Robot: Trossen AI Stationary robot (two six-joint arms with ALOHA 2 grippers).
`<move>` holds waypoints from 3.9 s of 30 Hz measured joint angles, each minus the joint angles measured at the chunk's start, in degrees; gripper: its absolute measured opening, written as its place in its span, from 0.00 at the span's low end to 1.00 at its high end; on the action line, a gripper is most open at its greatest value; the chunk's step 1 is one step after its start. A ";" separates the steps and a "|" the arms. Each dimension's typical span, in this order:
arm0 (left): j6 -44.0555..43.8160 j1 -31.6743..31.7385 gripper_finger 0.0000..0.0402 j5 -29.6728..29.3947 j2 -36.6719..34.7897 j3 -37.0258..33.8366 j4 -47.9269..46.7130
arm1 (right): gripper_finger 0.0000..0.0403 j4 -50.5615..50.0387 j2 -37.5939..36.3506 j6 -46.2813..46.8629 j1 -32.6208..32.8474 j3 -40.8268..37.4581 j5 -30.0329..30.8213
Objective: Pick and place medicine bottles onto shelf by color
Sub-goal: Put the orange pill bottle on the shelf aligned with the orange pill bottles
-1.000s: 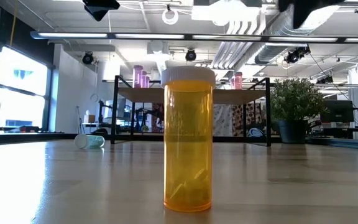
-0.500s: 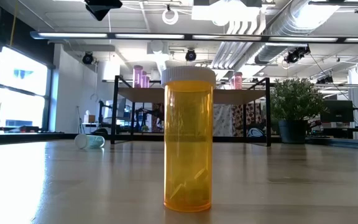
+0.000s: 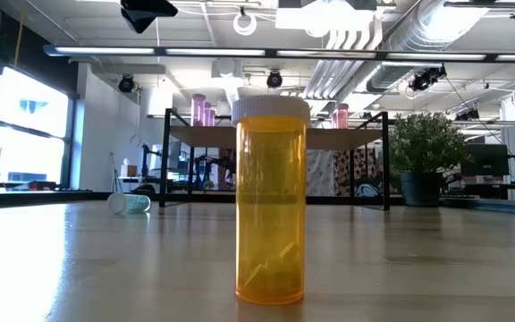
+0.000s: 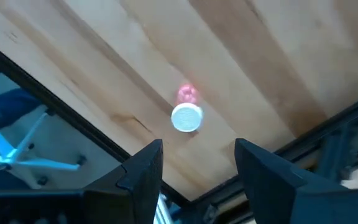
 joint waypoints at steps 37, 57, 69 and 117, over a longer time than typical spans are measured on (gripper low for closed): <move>-7.71 0.00 0.60 -4.55 0.00 0.04 0.00 | 0.44 24.93 0.02 7.60 4.12 -19.53 0.70; -6.18 0.00 0.60 -6.23 0.00 0.04 -0.01 | 0.29 30.09 0.02 10.25 3.26 -19.53 -1.33; -1.15 0.02 0.60 -6.21 0.00 0.04 0.01 | 0.28 38.13 0.02 4.19 -6.94 -13.27 3.96; 2.69 12.63 0.60 -2.56 0.00 0.04 -0.25 | 0.28 -12.88 -0.03 -65.82 -67.70 36.45 13.18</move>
